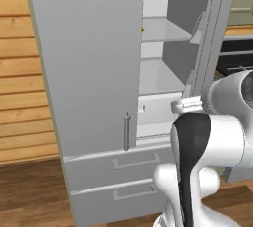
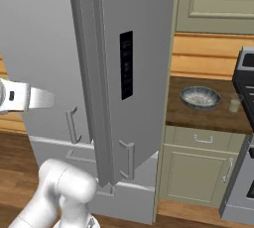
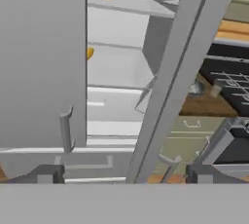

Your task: Grab a lemon wedge from the fridge and one ice cube from the ice bowl, and put them in the glass of lemonade.

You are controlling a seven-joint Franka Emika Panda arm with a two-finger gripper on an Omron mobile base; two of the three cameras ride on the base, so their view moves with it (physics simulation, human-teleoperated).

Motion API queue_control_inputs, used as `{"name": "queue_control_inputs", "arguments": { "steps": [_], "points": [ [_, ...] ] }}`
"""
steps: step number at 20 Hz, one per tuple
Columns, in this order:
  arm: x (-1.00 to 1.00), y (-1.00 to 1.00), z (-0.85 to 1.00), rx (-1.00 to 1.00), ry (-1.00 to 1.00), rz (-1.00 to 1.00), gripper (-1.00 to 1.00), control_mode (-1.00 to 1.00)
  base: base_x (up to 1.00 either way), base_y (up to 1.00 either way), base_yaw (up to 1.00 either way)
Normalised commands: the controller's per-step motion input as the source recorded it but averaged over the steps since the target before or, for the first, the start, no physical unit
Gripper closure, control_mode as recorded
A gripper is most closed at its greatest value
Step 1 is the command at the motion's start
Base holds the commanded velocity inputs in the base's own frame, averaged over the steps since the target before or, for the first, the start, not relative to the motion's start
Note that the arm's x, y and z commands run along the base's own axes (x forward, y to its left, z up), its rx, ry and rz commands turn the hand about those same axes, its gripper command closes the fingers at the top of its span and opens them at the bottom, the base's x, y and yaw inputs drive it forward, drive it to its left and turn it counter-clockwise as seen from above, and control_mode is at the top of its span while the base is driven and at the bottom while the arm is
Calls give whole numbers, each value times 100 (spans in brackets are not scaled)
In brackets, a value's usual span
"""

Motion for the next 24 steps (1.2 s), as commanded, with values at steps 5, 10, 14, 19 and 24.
{"name": "queue_control_inputs", "arguments": {
  "steps": [5,10,14,19,24],
  "points": [
    [100,13,-1,-36,42,-21,-100,-100,0,0,0],
    [99,0,-44,-35,39,-14,-100,-100,0,0,0],
    [84,0,-36,-34,29,-12,-100,-100,0,0,0],
    [26,-28,-8,-22,5,-8,-100,-100,0,0,0],
    [0,-70,-25,-9,-2,0,-100,-100,0,0,0]
  ]
}}
